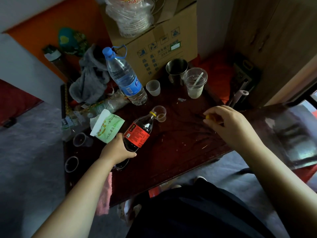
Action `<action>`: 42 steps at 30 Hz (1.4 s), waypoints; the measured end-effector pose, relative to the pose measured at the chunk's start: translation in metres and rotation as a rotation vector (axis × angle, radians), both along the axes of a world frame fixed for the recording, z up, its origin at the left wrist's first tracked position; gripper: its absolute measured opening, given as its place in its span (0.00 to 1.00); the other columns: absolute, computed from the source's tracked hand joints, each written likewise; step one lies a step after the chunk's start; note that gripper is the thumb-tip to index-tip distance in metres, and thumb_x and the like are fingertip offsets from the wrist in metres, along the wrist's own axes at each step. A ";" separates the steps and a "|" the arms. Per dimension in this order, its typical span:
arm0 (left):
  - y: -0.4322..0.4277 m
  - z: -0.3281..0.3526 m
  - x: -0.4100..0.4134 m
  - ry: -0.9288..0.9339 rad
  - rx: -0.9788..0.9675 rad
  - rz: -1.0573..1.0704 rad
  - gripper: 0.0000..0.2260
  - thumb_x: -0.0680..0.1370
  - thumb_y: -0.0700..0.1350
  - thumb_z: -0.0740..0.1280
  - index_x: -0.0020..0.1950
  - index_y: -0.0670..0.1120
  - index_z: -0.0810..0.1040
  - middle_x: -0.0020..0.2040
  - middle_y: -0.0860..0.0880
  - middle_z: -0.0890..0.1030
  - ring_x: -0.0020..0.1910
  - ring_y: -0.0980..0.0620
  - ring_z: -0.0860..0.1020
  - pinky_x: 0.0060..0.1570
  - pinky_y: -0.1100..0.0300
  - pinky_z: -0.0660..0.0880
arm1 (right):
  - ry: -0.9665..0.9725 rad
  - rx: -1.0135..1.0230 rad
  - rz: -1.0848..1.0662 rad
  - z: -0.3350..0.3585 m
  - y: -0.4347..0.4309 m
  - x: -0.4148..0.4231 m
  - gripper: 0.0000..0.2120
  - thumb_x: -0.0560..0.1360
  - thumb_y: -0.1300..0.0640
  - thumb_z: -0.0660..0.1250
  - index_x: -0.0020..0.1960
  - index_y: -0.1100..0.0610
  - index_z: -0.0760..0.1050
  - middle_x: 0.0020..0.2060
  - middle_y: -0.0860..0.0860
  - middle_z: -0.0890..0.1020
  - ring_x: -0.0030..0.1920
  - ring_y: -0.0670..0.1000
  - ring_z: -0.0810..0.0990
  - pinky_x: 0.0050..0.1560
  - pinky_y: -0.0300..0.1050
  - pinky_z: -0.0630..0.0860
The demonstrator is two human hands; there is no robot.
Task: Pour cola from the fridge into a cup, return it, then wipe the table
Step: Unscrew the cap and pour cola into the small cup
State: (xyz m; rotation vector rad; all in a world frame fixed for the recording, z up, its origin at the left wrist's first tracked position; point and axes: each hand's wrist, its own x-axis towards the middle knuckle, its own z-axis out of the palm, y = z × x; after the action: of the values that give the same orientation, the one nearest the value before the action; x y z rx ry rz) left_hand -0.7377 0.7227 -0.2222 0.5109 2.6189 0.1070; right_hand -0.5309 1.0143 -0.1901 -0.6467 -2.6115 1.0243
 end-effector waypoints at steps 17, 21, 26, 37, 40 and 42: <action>0.003 -0.004 0.006 -0.021 0.026 0.007 0.33 0.63 0.55 0.77 0.61 0.47 0.66 0.53 0.50 0.78 0.46 0.50 0.76 0.43 0.57 0.72 | -0.026 -0.018 -0.005 0.001 0.001 0.009 0.10 0.73 0.51 0.69 0.54 0.50 0.78 0.47 0.47 0.78 0.43 0.47 0.77 0.43 0.37 0.73; 0.004 -0.006 0.009 0.004 0.082 0.032 0.33 0.62 0.55 0.77 0.60 0.47 0.66 0.55 0.49 0.78 0.51 0.48 0.78 0.46 0.55 0.73 | -0.034 -0.019 0.012 0.003 -0.001 0.009 0.10 0.73 0.51 0.69 0.54 0.50 0.78 0.47 0.46 0.77 0.43 0.46 0.77 0.42 0.33 0.72; 0.007 -0.010 0.016 0.043 0.220 0.076 0.32 0.62 0.53 0.78 0.59 0.46 0.67 0.54 0.48 0.78 0.50 0.47 0.78 0.45 0.57 0.72 | -0.027 -0.005 0.030 0.009 -0.005 0.004 0.10 0.73 0.49 0.68 0.54 0.49 0.78 0.47 0.46 0.78 0.43 0.46 0.77 0.46 0.44 0.77; 0.002 0.006 0.059 0.077 0.561 0.190 0.36 0.61 0.51 0.79 0.64 0.55 0.65 0.57 0.57 0.76 0.53 0.57 0.76 0.49 0.60 0.71 | 0.064 -0.076 0.177 0.040 -0.024 -0.043 0.10 0.73 0.52 0.70 0.54 0.49 0.78 0.48 0.41 0.75 0.46 0.35 0.75 0.44 0.22 0.67; -0.001 0.012 0.073 0.069 0.596 0.234 0.34 0.61 0.50 0.79 0.60 0.61 0.64 0.54 0.61 0.75 0.50 0.61 0.75 0.48 0.61 0.71 | 0.106 -0.116 0.234 0.048 -0.037 -0.060 0.12 0.72 0.53 0.71 0.55 0.50 0.76 0.47 0.42 0.77 0.49 0.34 0.74 0.44 0.22 0.67; -0.003 0.011 0.083 0.072 0.598 0.269 0.34 0.59 0.51 0.79 0.58 0.63 0.64 0.52 0.61 0.76 0.50 0.61 0.77 0.49 0.60 0.73 | 0.138 -0.157 0.271 0.052 -0.046 -0.071 0.13 0.71 0.55 0.72 0.54 0.50 0.76 0.46 0.41 0.78 0.47 0.34 0.75 0.44 0.23 0.68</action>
State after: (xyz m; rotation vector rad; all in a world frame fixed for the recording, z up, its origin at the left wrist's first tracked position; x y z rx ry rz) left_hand -0.6550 0.7194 -0.2115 0.3495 2.6871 0.9923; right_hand -0.6022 0.9679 -0.1385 -0.2461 -2.5618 1.3134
